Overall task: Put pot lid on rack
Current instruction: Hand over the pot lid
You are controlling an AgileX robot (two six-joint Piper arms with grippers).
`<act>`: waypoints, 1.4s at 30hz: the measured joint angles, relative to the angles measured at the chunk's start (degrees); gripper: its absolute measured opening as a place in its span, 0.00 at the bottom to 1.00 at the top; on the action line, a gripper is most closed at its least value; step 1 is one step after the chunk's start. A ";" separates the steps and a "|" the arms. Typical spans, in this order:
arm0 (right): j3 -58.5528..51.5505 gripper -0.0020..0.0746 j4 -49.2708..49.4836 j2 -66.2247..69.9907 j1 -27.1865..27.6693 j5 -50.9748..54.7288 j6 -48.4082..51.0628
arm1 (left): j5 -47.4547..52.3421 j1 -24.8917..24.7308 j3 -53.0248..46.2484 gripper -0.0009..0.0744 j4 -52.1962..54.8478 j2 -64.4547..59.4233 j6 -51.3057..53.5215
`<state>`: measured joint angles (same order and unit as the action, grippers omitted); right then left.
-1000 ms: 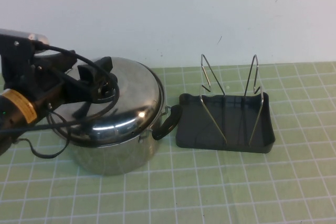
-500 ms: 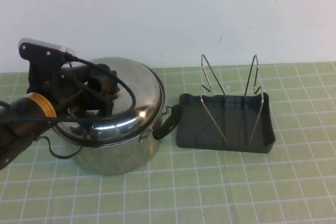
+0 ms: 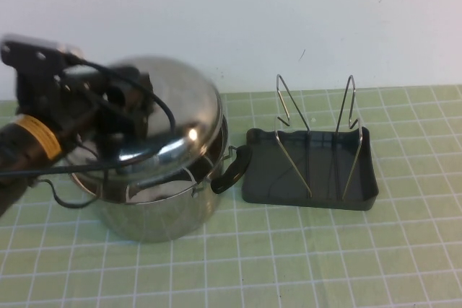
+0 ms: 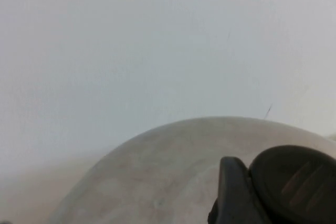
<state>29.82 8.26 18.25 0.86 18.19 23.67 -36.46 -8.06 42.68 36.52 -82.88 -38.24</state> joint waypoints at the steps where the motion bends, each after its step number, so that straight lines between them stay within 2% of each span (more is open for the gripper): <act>1: 1.37 0.02 2.03 0.96 0.00 1.60 1.73 | -0.73 0.00 0.00 0.45 -0.54 1.42 -0.64; 4: 7.03 0.02 13.62 4.49 0.00 8.17 12.25 | -6.25 0.00 0.00 0.45 -1.74 6.48 -4.34; 9: 12.89 0.02 45.99 12.52 0.00 21.56 38.74 | -14.85 -0.09 0.00 0.45 -1.87 11.99 -13.28; 11: 13.41 0.02 57.12 15.82 0.00 25.55 45.07 | -16.17 -0.09 0.00 0.45 -1.87 13.38 -16.87; 15: 13.63 0.02 74.74 21.37 0.00 32.53 50.01 | -19.86 -0.09 0.00 0.45 -1.52 15.46 -23.48; 18: 13.63 0.05 83.52 24.94 0.00 38.05 50.89 | -24.30 -0.09 0.00 0.45 -1.00 16.90 -25.97; 20: 13.90 0.13 85.73 27.07 0.00 41.89 50.87 | -26.23 -0.14 0.00 0.45 -0.60 17.61 -27.31; 23: 14.48 0.32 86.62 29.24 -0.26 45.86 47.16 | -27.92 -0.81 0.00 0.45 0.40 18.49 -28.54; 24: 14.52 0.43 86.72 29.68 -0.71 46.07 45.23 | -27.91 -1.33 0.00 0.45 0.50 18.60 -28.67; 25: 14.52 0.52 86.75 30.18 -1.15 46.07 43.40 | -27.91 -2.23 0.00 0.45 0.50 18.60 -28.67; 28: 14.52 0.69 86.85 31.58 -3.34 45.95 40.24 | -26.85 -6.45 0.00 0.45 0.61 18.60 -26.89; 31: 14.52 0.75 86.96 33.16 -6.64 45.58 39.14 | -24.70 -11.61 0.00 0.45 -0.07 18.60 -22.03; 37: 14.52 0.77 86.96 35.64 -13.17 40.80 37.47 | -22.19 -21.18 0.00 0.45 -5.14 18.60 -11.59; 42: 14.52 0.77 87.04 36.45 -15.02 40.38 37.33 | -21.50 -25.61 0.00 0.45 -6.45 18.60 -6.66</act>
<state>44.34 95.30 54.71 -14.16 58.57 61.00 -57.96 -33.67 42.68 30.07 -64.28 -44.90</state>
